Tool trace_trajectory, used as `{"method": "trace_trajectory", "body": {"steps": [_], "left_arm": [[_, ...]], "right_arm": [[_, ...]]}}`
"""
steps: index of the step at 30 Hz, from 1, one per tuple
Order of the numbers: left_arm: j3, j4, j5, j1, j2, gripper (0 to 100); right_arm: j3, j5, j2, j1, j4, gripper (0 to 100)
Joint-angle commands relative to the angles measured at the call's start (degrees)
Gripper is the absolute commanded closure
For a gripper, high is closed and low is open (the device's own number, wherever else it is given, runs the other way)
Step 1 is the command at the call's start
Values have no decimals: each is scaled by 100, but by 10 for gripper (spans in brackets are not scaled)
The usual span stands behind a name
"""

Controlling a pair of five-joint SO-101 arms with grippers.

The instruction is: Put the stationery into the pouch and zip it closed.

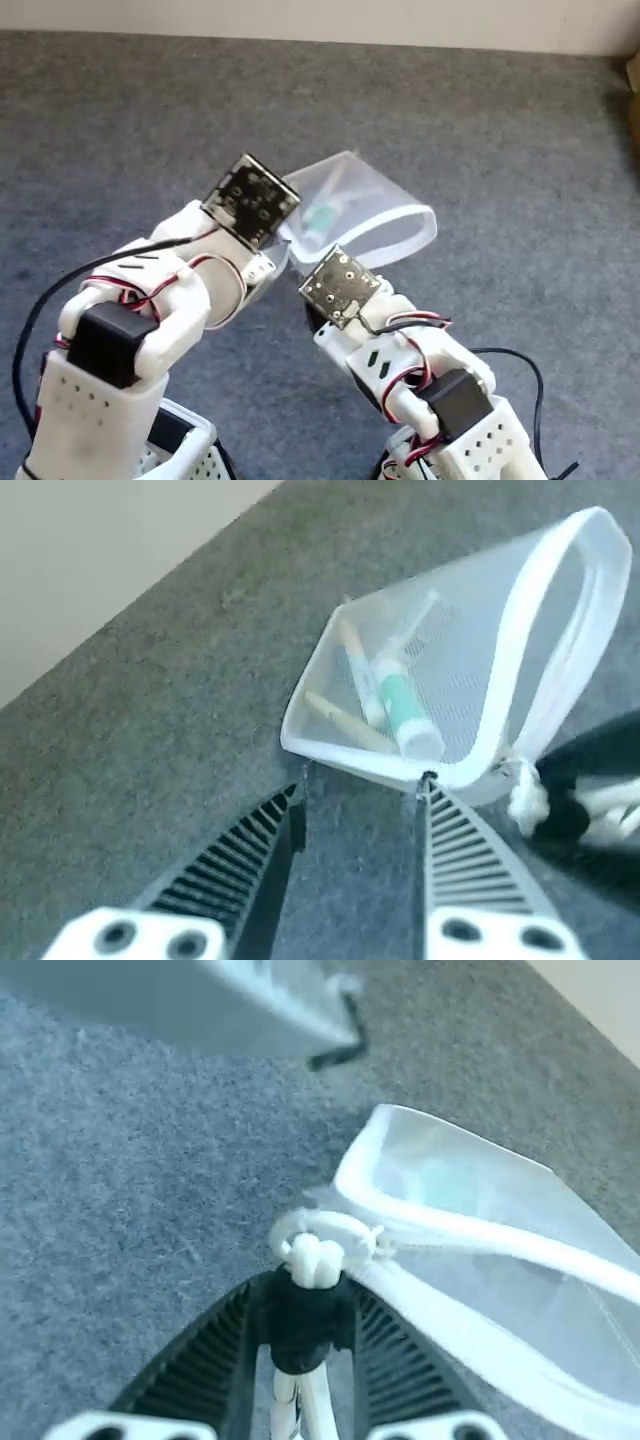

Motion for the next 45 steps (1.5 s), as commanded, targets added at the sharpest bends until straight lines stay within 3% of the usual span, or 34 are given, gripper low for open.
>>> {"method": "trace_trajectory", "body": {"steps": [1,7,14,18,33,42,45], "left_arm": [[198,-35,-448,-75,-110,816],[629,-299,-571,-75,-110,720],[840,-378,-598,374,-110,715],[1341,-993,-958,541,-110,715],[2738,-3174,-941,840,-110,720],[3486,-4492,-501,796,-110,721],[3785,-5011,-501,796,-110,763]], "right_arm": [[-690,-88,-145,418,242,994],[-734,-88,-145,725,233,994],[-743,-141,-145,875,207,994],[-743,-448,-145,875,207,994],[-734,-492,-145,857,198,994],[-734,-730,-145,857,198,994],[-734,-730,-145,857,198,994]]}}
